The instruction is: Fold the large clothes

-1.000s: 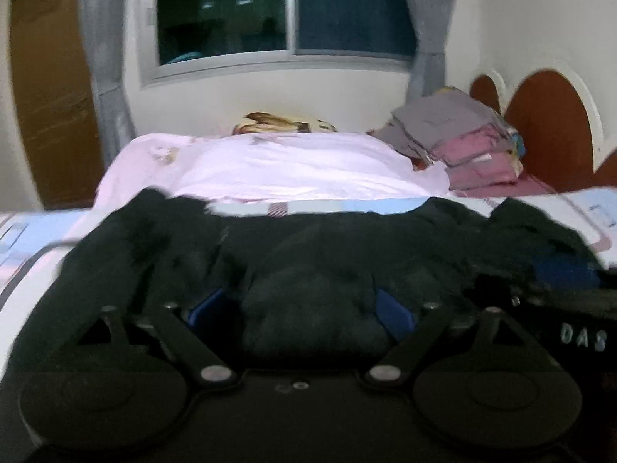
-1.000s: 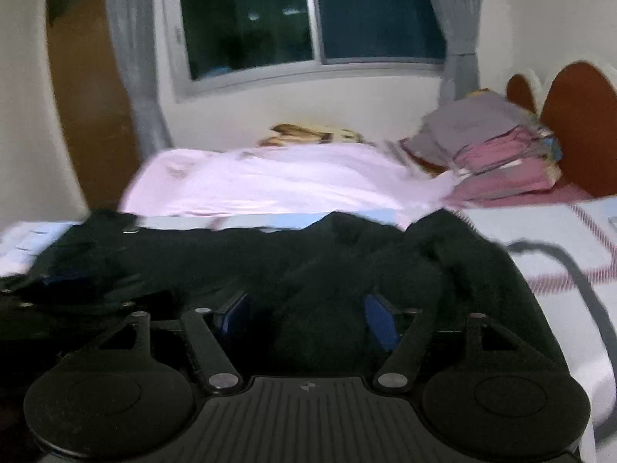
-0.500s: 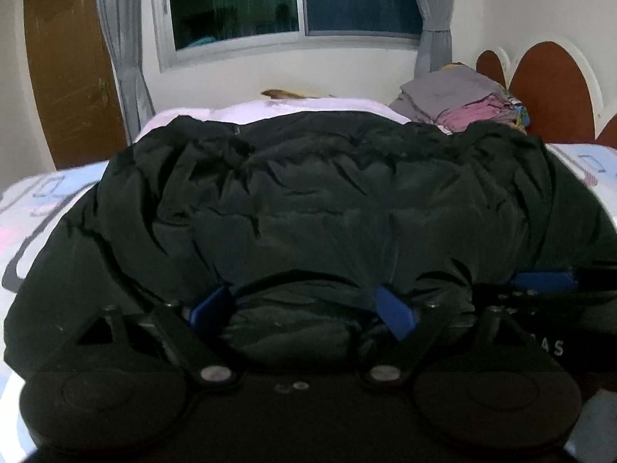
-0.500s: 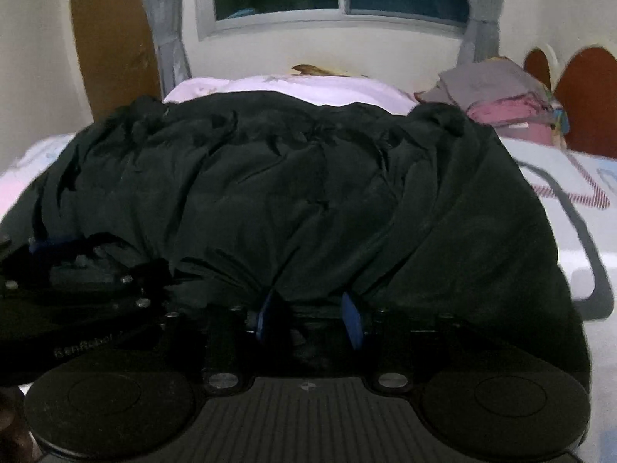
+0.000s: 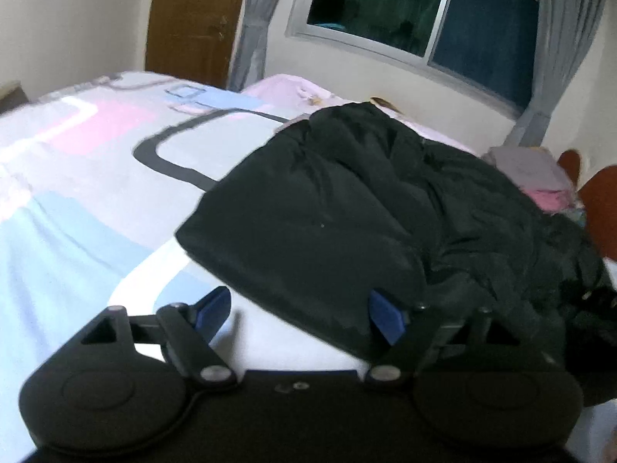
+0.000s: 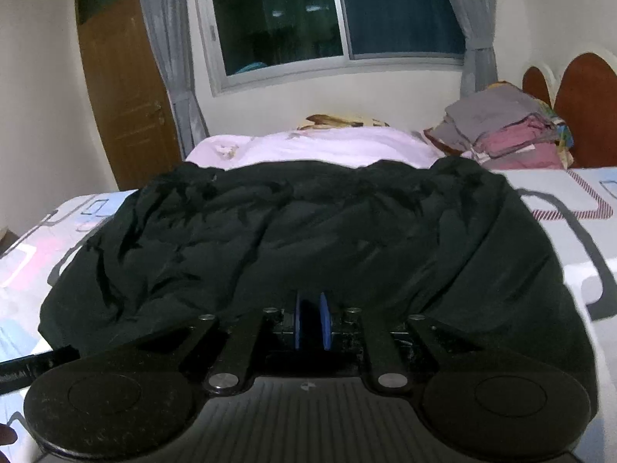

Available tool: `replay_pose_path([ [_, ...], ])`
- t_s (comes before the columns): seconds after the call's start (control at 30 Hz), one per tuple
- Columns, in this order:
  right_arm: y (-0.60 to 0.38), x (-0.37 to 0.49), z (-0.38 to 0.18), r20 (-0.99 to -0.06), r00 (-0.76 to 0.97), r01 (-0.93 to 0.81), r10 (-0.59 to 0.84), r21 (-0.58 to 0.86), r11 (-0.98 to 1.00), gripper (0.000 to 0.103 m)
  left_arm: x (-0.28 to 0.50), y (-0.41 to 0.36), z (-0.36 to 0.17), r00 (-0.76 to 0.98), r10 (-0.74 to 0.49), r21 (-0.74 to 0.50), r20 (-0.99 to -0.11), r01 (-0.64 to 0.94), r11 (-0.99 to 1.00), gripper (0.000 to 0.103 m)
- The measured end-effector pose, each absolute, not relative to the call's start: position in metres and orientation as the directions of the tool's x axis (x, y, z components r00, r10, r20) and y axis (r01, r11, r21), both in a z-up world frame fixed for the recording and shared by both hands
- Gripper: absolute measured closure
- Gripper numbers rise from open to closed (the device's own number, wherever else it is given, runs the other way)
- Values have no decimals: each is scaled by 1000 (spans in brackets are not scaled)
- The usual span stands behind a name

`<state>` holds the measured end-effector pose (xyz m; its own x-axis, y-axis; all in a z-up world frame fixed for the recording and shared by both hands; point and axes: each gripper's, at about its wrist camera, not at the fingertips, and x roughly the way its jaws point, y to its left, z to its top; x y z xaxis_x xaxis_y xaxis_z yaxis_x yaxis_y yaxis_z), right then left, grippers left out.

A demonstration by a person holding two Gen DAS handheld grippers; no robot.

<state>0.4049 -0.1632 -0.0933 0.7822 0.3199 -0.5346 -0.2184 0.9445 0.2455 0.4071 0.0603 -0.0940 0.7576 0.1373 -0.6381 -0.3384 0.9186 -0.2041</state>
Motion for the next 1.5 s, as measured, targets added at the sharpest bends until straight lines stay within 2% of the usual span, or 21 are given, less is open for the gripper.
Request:
replay_pose_path([
  [0.17,-162,401,-93,-515,797,-199,317,271,942,90,415,83,-114,768,32,-362,-639,-337,869,23],
  [0.27,-163,399,-90,-506,799,-205,326,281,938,90,416,96,-121,787,-6,-443,-617,-341,829,25],
  [0.47,-157,397,-89,-527,791,-173,310,294,940,90,427,97,-114,782,9,-428,-623,-350,834,26],
  [0.57,-155,392,-85,-512,798,-173,318,310,935,90,426,106,-117,773,9,-419,-635,-353,837,21],
  [0.7,-147,390,-85,-532,780,-184,330,308,933,90,408,120,-132,793,-48,-526,-608,-357,771,20],
  [0.83,-140,386,-88,-527,790,-165,313,310,937,90,425,123,-135,814,-71,-559,-576,-328,762,15],
  [1.03,-132,386,-88,-533,805,-105,259,302,948,90,448,138,-141,814,-149,-604,-561,-279,747,23],
  [1.1,-132,385,-85,-530,812,-90,245,302,949,90,451,144,-141,819,-178,-635,-545,-265,725,36],
  [1.13,-133,385,-84,-529,814,-86,239,297,951,90,452,143,-139,829,-184,-639,-528,-245,729,47],
  [1.17,-134,386,-84,-533,812,-84,237,294,952,90,450,139,-133,841,-168,-618,-514,-227,753,53],
  [1.23,-136,385,-84,-535,814,-77,227,288,955,90,442,128,-124,868,-138,-567,-477,-184,803,53],
  [1.33,-138,382,-78,-508,831,-74,226,301,951,90,444,143,-147,843,-160,-648,-514,-259,716,32],
  [1.43,-136,385,-70,-497,836,-98,234,285,954,90,451,147,-148,846,-168,-657,-506,-252,710,32],
  [1.5,-135,388,-69,-492,837,-107,239,282,954,90,457,147,-147,842,-181,-664,-508,-249,705,43],
])
